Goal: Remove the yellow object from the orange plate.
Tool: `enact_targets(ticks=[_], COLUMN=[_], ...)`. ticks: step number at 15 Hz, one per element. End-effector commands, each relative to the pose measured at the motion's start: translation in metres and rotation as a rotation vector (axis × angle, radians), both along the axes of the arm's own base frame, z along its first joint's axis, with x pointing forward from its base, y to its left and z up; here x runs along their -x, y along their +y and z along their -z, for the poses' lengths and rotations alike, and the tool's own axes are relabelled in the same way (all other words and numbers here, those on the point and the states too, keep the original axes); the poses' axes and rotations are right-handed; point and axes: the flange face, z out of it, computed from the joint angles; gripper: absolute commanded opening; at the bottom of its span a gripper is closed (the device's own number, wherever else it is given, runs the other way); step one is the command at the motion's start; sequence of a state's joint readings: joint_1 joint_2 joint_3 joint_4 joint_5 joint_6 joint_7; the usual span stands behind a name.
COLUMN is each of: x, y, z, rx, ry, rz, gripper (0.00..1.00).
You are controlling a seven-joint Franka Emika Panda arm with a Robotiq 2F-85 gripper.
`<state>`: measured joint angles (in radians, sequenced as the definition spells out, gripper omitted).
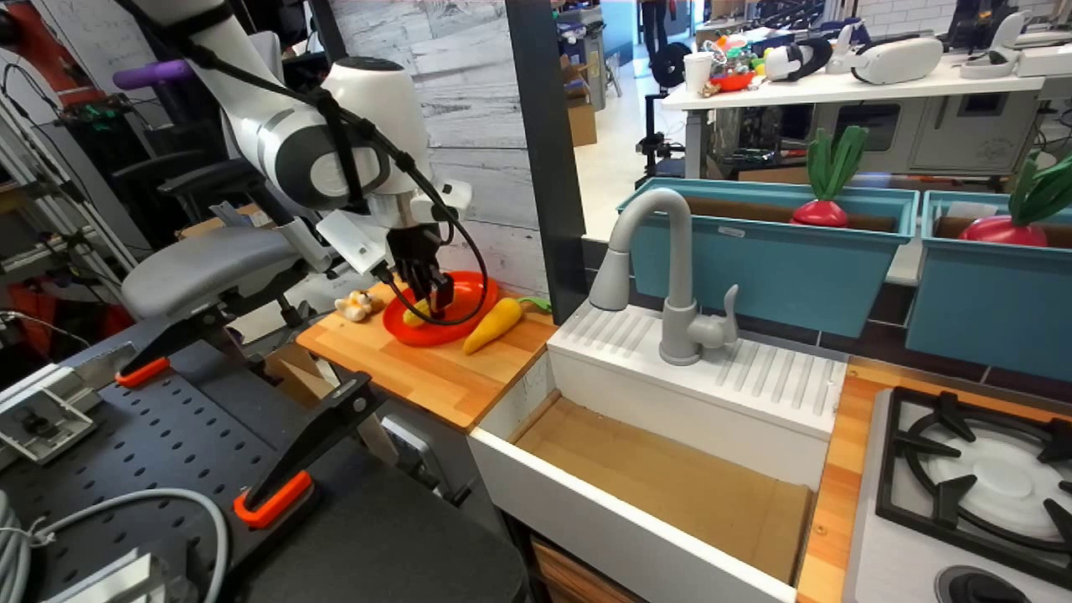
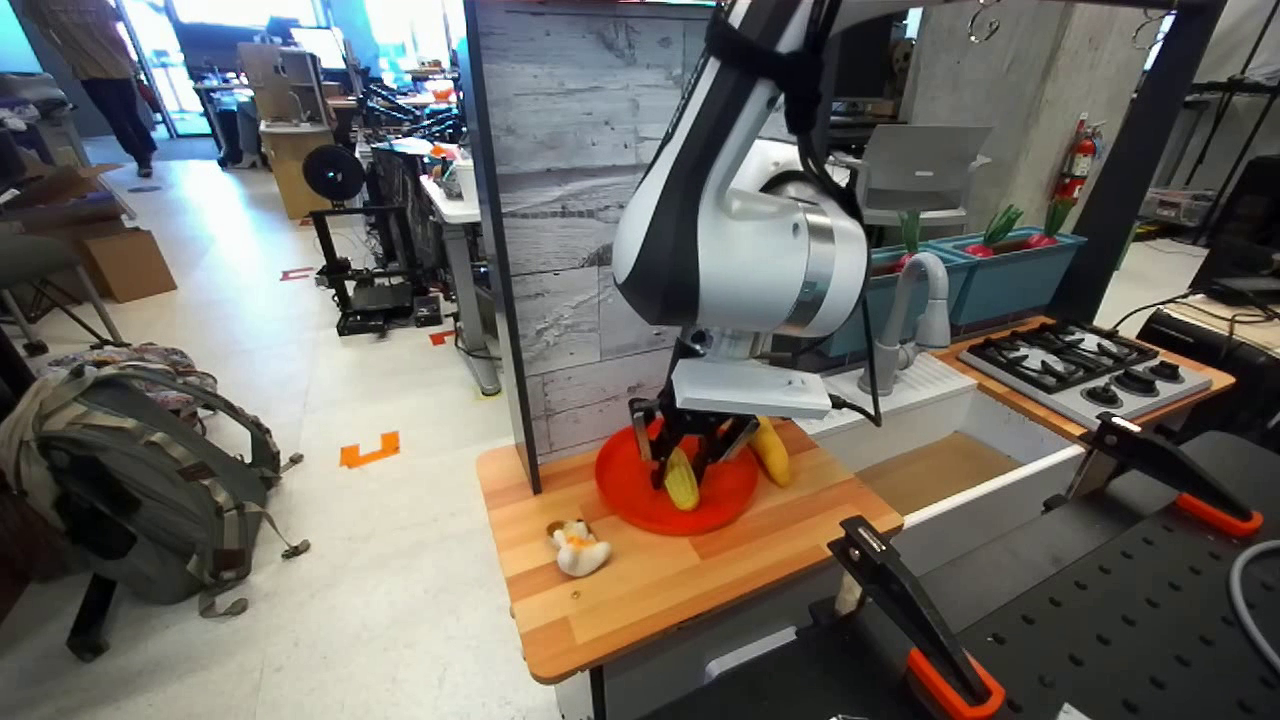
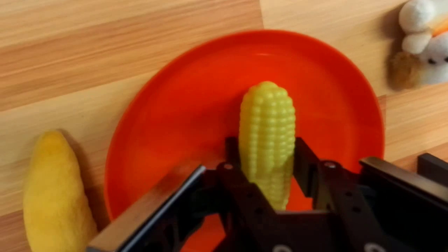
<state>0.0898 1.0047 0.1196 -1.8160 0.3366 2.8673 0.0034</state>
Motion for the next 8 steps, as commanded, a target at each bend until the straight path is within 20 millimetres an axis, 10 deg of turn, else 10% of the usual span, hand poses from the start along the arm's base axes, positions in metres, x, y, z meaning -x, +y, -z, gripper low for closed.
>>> enact_targets(ticks=[1,8], x=[-0.008,0.011], y=[0.0,-0.023], z=[-0.013,-0.046], rx=[0.008,0.031], ry=[-0.051,-0.065], rz=[-0.011,-0.061], gripper=[0.12,0.07])
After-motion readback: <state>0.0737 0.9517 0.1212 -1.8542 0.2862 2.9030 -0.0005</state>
